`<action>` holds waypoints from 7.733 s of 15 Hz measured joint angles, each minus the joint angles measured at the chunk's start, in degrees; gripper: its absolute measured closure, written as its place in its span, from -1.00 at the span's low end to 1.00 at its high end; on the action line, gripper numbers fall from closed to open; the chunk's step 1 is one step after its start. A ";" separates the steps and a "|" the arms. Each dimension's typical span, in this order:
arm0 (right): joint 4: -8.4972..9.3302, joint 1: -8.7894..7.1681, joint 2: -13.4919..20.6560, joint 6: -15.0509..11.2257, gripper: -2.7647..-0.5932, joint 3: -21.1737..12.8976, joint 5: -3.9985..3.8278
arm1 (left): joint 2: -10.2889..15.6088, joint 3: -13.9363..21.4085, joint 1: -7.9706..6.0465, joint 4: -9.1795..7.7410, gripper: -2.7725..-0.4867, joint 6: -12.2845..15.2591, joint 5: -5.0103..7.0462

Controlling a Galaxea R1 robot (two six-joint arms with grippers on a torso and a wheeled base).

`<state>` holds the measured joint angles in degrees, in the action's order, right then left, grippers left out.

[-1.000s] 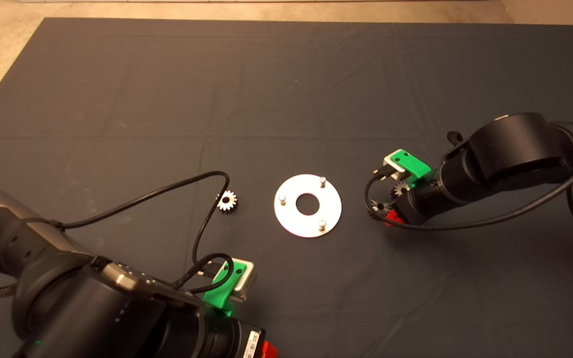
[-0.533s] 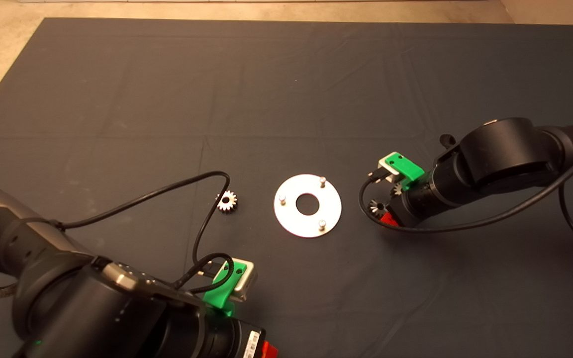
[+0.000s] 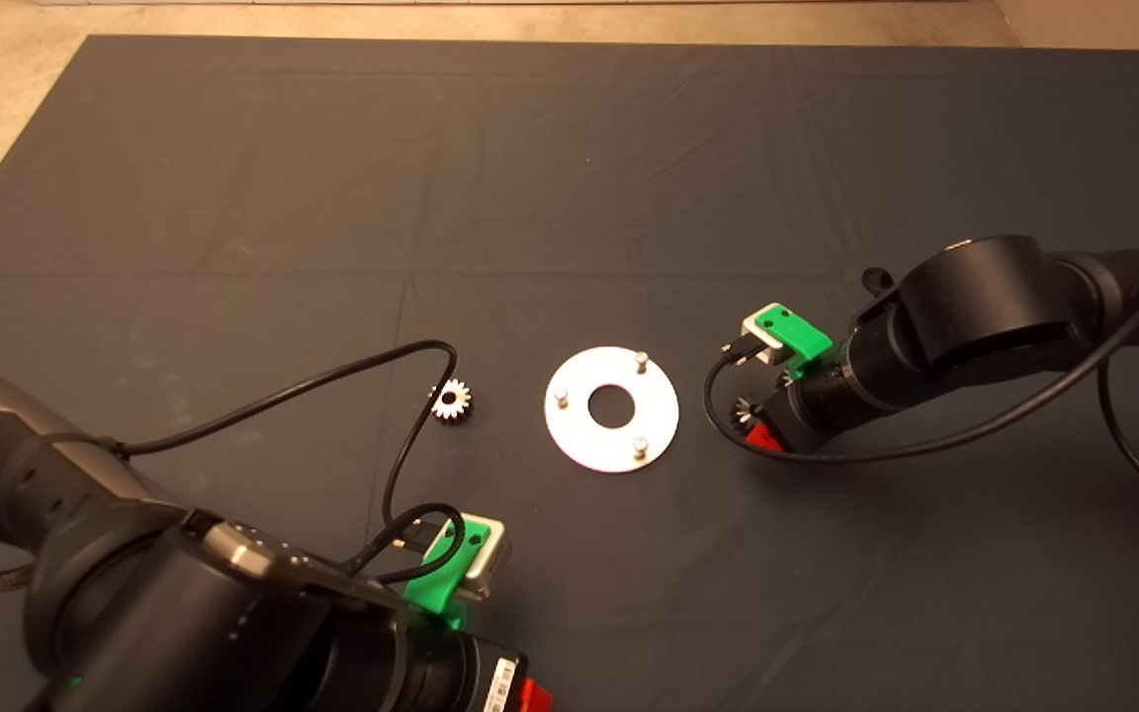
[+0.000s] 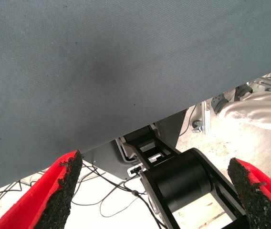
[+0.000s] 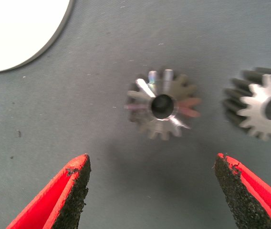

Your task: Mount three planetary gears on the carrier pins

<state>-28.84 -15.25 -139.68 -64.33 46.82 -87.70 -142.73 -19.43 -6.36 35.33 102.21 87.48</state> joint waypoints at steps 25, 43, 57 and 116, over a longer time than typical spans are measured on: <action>-3.12 2.27 -1.17 2.15 -0.18 4.72 0.02 | 0.04 0.00 0.00 0.00 -0.48 0.00 0.00; -3.56 2.72 -1.97 2.57 0.25 6.29 0.05 | -0.04 0.00 0.00 0.00 -0.48 0.00 0.00; -4.84 3.33 -2.39 2.58 0.56 6.60 0.27 | -0.33 0.00 0.00 0.00 -0.48 0.00 0.00; 7.48 -3.43 -19.75 3.23 0.79 4.21 -0.37 | -0.79 0.00 0.00 0.00 -0.48 0.00 0.00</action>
<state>-21.36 -18.69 -159.43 -61.10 51.04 -88.07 -143.52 -19.43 -6.36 35.33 102.21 87.48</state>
